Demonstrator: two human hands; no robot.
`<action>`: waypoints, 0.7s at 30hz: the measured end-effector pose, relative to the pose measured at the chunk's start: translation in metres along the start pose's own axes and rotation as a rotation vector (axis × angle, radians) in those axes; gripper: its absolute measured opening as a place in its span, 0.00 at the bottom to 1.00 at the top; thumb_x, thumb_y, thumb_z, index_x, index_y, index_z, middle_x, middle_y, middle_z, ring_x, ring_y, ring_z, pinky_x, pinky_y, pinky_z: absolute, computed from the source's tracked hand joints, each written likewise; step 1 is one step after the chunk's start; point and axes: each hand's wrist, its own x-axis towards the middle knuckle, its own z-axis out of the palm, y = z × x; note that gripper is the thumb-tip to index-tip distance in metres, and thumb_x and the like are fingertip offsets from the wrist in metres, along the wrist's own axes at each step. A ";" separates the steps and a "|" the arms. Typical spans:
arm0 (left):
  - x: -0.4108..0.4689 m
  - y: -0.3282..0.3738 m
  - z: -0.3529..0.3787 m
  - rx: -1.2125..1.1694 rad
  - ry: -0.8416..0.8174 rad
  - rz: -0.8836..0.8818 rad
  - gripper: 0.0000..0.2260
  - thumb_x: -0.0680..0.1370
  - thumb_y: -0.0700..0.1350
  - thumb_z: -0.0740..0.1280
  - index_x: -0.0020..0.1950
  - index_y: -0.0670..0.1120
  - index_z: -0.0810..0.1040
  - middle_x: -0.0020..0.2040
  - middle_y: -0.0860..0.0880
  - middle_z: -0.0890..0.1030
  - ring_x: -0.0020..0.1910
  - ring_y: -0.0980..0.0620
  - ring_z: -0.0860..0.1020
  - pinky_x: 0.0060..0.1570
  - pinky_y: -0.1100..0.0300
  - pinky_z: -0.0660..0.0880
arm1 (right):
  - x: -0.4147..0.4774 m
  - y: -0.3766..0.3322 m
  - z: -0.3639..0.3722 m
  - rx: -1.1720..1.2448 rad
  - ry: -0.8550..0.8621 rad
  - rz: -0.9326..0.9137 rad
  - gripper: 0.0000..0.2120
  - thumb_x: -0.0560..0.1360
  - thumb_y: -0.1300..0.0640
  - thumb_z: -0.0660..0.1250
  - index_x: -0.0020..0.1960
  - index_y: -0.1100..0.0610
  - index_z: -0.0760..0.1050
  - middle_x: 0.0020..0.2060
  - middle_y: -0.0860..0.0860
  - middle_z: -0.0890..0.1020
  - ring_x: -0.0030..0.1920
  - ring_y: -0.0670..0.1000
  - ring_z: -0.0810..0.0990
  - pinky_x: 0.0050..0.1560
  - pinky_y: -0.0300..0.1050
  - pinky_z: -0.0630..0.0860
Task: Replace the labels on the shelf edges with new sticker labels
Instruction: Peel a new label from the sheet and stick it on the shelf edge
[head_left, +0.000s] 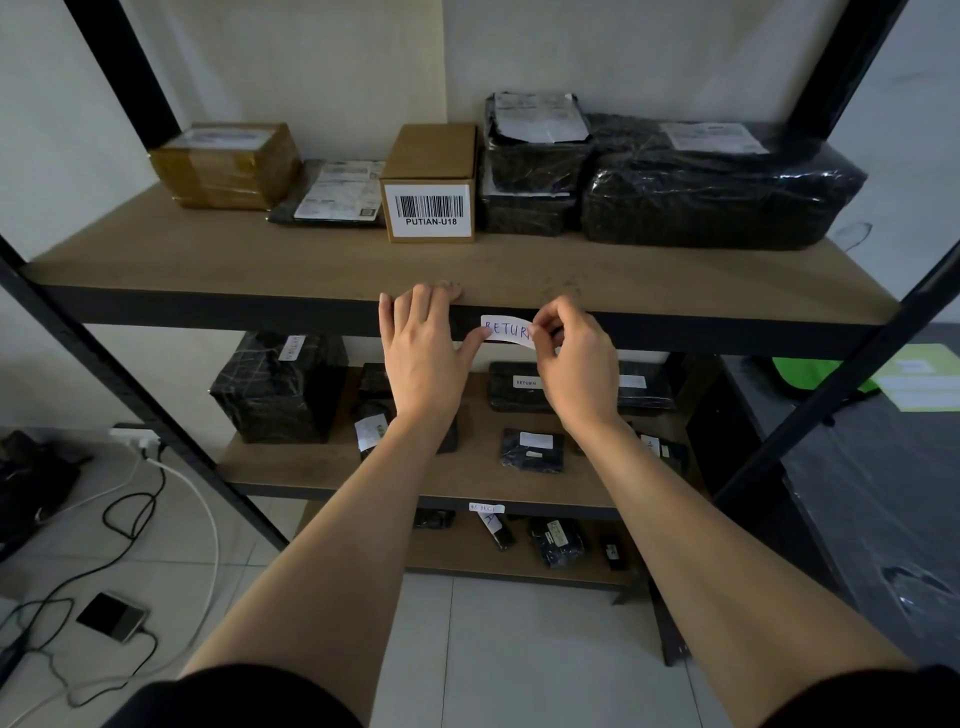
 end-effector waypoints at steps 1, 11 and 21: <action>0.000 0.000 0.000 0.004 0.001 -0.001 0.22 0.75 0.55 0.68 0.64 0.45 0.73 0.60 0.47 0.76 0.64 0.47 0.70 0.73 0.49 0.52 | 0.000 0.000 0.001 -0.001 0.004 -0.001 0.03 0.75 0.59 0.67 0.47 0.56 0.73 0.42 0.50 0.80 0.44 0.49 0.78 0.40 0.47 0.78; 0.000 0.002 0.003 0.045 -0.005 -0.016 0.22 0.75 0.56 0.68 0.64 0.44 0.73 0.59 0.47 0.76 0.64 0.46 0.70 0.73 0.49 0.52 | -0.005 -0.002 0.003 0.017 0.036 -0.001 0.07 0.73 0.56 0.69 0.48 0.57 0.73 0.41 0.50 0.79 0.42 0.47 0.77 0.38 0.39 0.72; 0.000 -0.001 0.004 0.031 -0.008 0.000 0.22 0.76 0.56 0.67 0.64 0.44 0.73 0.60 0.46 0.75 0.64 0.46 0.70 0.74 0.48 0.50 | -0.010 -0.010 0.013 -0.025 0.146 0.031 0.09 0.72 0.58 0.71 0.49 0.58 0.73 0.42 0.51 0.79 0.43 0.51 0.78 0.37 0.43 0.76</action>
